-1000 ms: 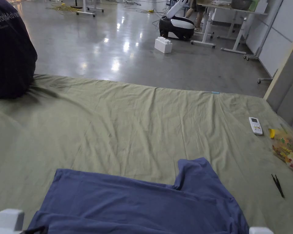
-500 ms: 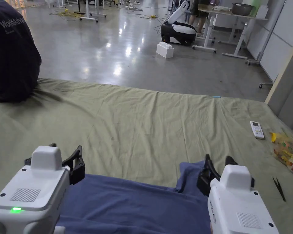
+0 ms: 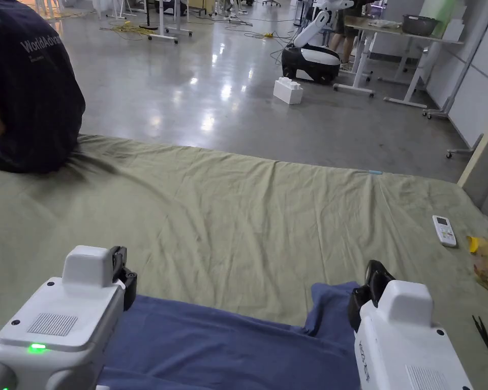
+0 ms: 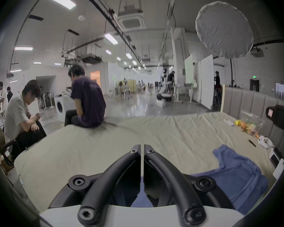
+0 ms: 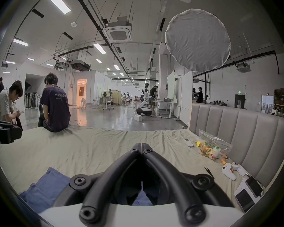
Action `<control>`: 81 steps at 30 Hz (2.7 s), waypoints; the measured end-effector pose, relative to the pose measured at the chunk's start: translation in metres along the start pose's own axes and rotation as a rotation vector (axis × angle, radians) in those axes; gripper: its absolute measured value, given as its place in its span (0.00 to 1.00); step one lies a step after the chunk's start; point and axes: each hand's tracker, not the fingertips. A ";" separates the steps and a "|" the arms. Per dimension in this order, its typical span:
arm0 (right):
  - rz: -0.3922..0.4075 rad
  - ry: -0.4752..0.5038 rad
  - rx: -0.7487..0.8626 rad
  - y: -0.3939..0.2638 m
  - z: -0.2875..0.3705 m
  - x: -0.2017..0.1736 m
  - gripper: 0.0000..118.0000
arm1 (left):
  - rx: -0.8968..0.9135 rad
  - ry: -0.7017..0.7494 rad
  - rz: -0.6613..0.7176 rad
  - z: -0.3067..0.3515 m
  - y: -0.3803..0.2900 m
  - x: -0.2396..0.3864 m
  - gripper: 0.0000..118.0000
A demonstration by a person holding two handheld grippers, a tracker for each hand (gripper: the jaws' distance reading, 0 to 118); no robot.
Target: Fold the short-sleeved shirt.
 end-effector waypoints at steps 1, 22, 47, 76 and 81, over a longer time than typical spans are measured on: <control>0.008 0.002 -0.005 -0.001 -0.002 0.000 0.00 | -0.029 -0.004 0.008 -0.008 -0.003 -0.005 0.02; 0.066 -0.028 -0.203 -0.055 -0.037 0.020 0.00 | -0.655 -0.076 0.064 -0.209 -0.058 -0.050 0.77; 0.022 -0.045 -0.481 -0.102 -0.084 0.072 0.01 | -0.629 -0.139 0.009 -0.211 -0.059 -0.038 0.04; 0.026 0.094 -0.999 -0.182 -0.225 0.116 0.02 | -0.529 -0.128 0.010 -0.156 -0.068 -0.037 0.04; -0.041 0.078 -0.872 -0.141 -0.179 0.122 0.02 | -0.499 -0.122 0.017 -0.138 -0.060 -0.042 0.04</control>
